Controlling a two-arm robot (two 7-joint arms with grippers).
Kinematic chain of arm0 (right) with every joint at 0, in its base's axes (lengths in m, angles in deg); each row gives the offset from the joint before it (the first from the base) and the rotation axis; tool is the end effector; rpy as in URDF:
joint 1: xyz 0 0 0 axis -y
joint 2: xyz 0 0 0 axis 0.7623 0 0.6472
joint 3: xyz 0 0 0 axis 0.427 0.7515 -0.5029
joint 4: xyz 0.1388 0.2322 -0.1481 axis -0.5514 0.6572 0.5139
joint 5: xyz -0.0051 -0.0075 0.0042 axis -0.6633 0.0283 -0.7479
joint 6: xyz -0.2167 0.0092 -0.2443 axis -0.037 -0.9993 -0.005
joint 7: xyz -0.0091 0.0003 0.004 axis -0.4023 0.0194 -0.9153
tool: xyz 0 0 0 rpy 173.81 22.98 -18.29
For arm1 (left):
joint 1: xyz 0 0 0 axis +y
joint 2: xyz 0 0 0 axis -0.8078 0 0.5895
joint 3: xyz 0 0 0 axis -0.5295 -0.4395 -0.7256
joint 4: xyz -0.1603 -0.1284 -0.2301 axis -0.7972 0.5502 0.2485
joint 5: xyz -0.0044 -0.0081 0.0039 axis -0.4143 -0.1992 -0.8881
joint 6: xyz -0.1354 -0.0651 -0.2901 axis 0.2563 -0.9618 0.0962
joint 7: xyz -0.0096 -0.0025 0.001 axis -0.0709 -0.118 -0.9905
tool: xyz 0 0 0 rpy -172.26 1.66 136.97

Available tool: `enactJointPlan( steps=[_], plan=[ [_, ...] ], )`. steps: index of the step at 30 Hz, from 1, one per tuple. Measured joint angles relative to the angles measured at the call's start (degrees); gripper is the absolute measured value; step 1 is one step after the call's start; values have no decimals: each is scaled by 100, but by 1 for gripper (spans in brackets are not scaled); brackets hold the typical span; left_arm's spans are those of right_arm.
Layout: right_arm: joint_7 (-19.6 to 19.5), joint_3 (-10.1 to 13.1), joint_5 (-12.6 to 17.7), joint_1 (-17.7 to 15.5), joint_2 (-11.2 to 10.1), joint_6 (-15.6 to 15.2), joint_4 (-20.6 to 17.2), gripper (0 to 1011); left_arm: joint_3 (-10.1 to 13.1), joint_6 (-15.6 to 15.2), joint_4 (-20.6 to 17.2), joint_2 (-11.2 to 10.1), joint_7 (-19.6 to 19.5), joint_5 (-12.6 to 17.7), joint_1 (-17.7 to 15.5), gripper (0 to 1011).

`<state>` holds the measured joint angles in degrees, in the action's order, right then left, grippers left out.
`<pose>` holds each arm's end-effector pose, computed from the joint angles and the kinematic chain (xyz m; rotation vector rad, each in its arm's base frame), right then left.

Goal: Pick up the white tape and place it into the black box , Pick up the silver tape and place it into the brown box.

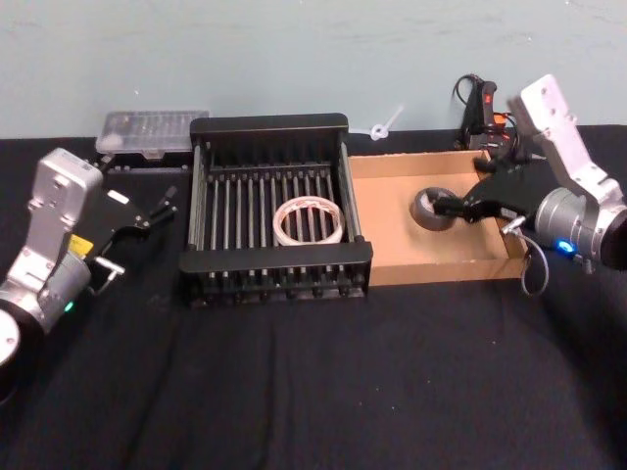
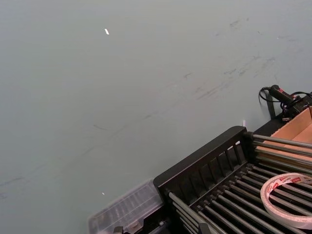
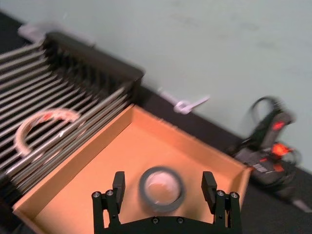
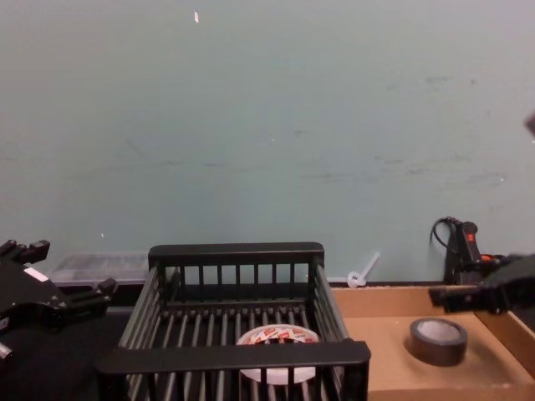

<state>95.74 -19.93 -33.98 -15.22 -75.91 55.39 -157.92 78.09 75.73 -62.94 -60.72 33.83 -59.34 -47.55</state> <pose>0.4532 -0.0629 -0.2616 -0.4449 0.0284 -0.9946 0.3779 0.0884 -0.3206 0.3048 -0.2851 1.2479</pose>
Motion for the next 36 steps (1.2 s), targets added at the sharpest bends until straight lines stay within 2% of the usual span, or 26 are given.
enactJointPlan(
  steps=[2,7,8,15,18,27,36],
  plan=[
    [-194,86,-52,-128,17,122,-140,1002,0,0,0,0,-1,0,0,1001],
    [-824,291,-359,-605,64,749,-522,1002,0,0,0,0,0,0,0,1001],
    [-1010,345,-457,-755,81,962,-603,1002,0,0,0,0,0,0,0,1001],
    [-1588,562,-782,-1321,164,1763,-757,1002,0,0,0,0,-1,0,0,1001],
    [-1691,635,-843,-1481,196,1957,-763,1002,0,0,0,0,0,0,0,1001],
    [-1694,812,-854,-1745,268,2050,-819,1002,0,0,0,0,-1,0,0,1002],
    [-1642,863,-842,-1769,308,1955,-836,1002,0,0,0,0,0,0,0,1001]
  ],
)
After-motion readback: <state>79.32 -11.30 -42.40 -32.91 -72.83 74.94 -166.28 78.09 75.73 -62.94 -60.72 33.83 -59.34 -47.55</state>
